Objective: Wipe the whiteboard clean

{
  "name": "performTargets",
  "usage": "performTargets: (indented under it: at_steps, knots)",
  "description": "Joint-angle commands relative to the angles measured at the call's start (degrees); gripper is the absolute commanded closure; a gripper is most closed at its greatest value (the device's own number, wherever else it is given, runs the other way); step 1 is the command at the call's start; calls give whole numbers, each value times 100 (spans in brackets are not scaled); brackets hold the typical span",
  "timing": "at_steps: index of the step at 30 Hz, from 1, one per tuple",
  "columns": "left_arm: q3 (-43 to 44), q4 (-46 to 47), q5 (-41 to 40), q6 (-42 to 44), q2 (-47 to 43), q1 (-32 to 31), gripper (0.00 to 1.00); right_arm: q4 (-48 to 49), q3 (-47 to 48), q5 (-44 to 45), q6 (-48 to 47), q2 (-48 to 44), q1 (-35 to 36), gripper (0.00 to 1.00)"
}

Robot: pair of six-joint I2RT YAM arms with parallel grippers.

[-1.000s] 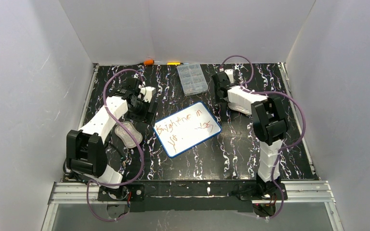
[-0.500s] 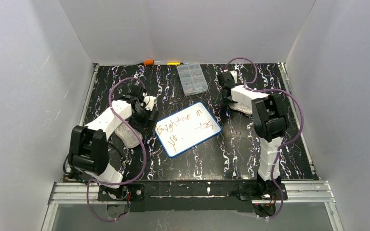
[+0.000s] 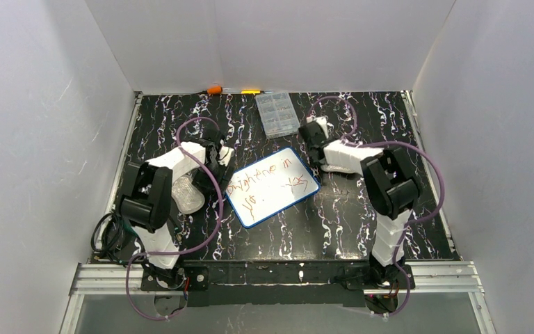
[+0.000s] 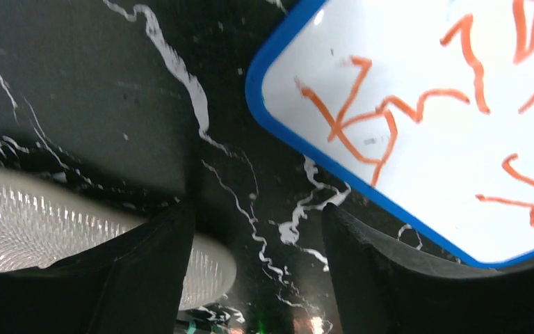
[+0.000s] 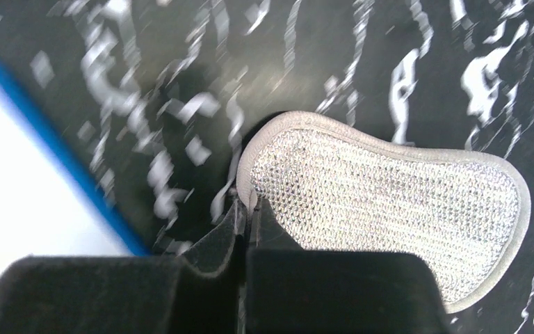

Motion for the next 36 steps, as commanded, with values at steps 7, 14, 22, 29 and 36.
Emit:
performTargets:
  at_steps: [7,14,22,29,36]
  knots:
    - [760,111,-456,285,721,-253,37,812,-2130,173,1152,-1325,1221,99]
    - [798,88,-278,306,931,-602,38,847,-2894,365,1553,-1904,1566,99]
    - [919,90,210,348,862,-974,38,661,-3958,302,2263,-3327,1824,99]
    - [1537,-224,35,418,507,-751,38,-244,-3612,1105,2243,-3883,1789,99]
    - [1436,-586,384,204,-42,-508,41,-217,-2479,256,1384,-3401,1121,99]
